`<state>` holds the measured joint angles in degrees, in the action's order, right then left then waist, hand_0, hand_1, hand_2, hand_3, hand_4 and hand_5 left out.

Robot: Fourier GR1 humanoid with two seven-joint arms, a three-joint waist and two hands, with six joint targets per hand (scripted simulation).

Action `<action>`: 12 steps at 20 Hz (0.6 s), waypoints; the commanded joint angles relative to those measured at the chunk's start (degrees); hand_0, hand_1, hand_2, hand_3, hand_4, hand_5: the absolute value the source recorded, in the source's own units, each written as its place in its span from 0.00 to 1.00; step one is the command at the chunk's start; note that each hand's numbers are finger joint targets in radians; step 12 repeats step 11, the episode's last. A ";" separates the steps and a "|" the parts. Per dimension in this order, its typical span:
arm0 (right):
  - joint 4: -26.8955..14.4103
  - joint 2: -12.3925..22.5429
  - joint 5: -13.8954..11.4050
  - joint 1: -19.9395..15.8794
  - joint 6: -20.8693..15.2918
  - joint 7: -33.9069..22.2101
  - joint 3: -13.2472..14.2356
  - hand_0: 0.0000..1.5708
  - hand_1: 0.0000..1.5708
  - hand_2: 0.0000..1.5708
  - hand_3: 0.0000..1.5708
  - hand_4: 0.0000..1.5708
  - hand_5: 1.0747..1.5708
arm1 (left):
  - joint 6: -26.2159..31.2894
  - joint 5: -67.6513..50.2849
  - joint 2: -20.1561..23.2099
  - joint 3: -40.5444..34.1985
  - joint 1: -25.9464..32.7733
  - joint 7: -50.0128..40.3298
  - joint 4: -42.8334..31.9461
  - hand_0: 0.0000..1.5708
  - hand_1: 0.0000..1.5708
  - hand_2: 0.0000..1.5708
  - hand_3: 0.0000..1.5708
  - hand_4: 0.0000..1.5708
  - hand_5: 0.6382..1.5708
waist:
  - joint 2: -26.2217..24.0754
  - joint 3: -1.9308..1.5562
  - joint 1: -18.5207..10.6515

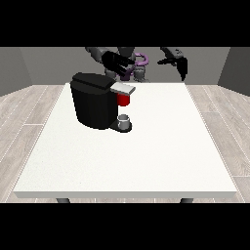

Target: Insert the coffee pod into the coffee machine and close the lid

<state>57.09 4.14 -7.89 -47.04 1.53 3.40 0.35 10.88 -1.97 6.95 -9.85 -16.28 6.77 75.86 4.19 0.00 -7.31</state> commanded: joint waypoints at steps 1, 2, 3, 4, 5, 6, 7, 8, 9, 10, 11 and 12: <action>0.82 -0.94 1.29 0.36 2.13 1.81 0.12 0.00 0.00 0.00 0.00 0.04 1.00 | -1.05 0.74 -0.23 0.40 0.83 1.83 0.74 0.00 0.00 0.00 0.00 0.12 1.00 | -1.35 0.00 0.32; 0.64 -0.27 2.30 3.99 5.04 4.44 -0.19 0.00 0.00 0.00 0.00 0.08 1.00 | -2.64 1.25 -1.88 1.78 1.22 -1.28 2.81 0.00 0.00 0.00 0.00 0.13 1.00 | -3.15 -0.02 1.16; 0.85 -3.17 0.90 3.05 0.85 4.19 -0.82 0.00 0.00 0.00 0.00 0.11 1.00 | 1.88 -0.83 -0.10 1.45 2.73 0.31 2.41 0.00 0.00 0.00 0.00 0.12 1.00 | -2.98 -0.01 -0.92; 3.71 -3.26 3.29 7.34 5.91 4.10 -2.06 0.00 0.00 0.00 0.00 0.16 1.00 | -1.79 1.07 -2.18 1.06 5.84 2.75 0.40 0.00 0.00 0.00 0.00 0.11 1.00 | -6.57 0.00 3.42; 4.21 -4.00 5.38 9.03 0.46 6.07 -6.57 0.00 0.00 0.00 0.00 0.22 1.00 | -1.43 1.97 -3.14 2.78 4.35 4.75 0.02 0.00 0.00 0.00 0.00 0.09 1.00 | -5.27 0.00 0.88; 5.71 -4.03 5.16 8.67 4.47 6.19 -4.22 0.00 0.00 0.00 0.00 0.18 1.00 | -1.75 0.40 -2.70 0.71 4.06 5.18 -1.36 0.00 0.00 0.00 0.00 0.13 1.00 | -4.98 0.00 4.33; 5.84 -4.05 7.65 13.56 2.37 8.83 -6.11 0.00 0.00 0.00 0.00 0.17 1.00 | -0.65 0.61 -2.17 1.19 5.25 5.82 -0.84 0.00 0.00 0.00 0.00 0.16 1.00 | -5.54 -0.01 3.30; 7.16 -4.07 10.87 17.03 1.66 7.68 -8.53 0.00 0.00 0.00 0.00 0.18 1.00 | -1.74 0.03 -2.14 0.58 3.44 1.58 -0.89 0.00 0.00 0.00 0.00 0.12 1.00 | -9.17 -0.02 4.55; 7.84 -4.08 10.46 17.50 3.65 5.76 -6.46 0.00 0.00 0.00 0.00 0.18 1.00 | -2.84 0.79 -3.47 1.42 6.58 1.32 -0.63 0.00 0.00 0.00 0.00 0.12 1.00 | -10.74 -0.02 5.94; 10.24 -4.10 13.21 22.49 -0.95 7.88 -12.85 0.00 0.00 0.00 0.00 0.16 1.00 | -1.49 -0.40 0.11 -2.15 3.88 3.61 -4.45 0.00 0.00 0.00 0.00 0.12 1.00 | -9.86 0.00 7.56; 9.89 -4.10 11.65 22.78 -0.30 8.92 -9.89 0.00 0.00 0.00 0.00 0.10 1.00 | -1.61 -0.90 -0.52 -2.02 4.81 4.45 -2.97 0.00 0.00 0.00 0.00 0.12 1.00 | -9.06 0.00 7.85; 9.89 -4.10 11.65 22.78 -0.30 8.92 -9.89 0.00 0.00 0.00 0.00 0.10 1.00 | -1.61 -0.90 -0.52 -2.02 4.81 4.45 -2.97 0.00 0.00 0.00 0.00 0.12 1.00 | -9.06 0.00 7.85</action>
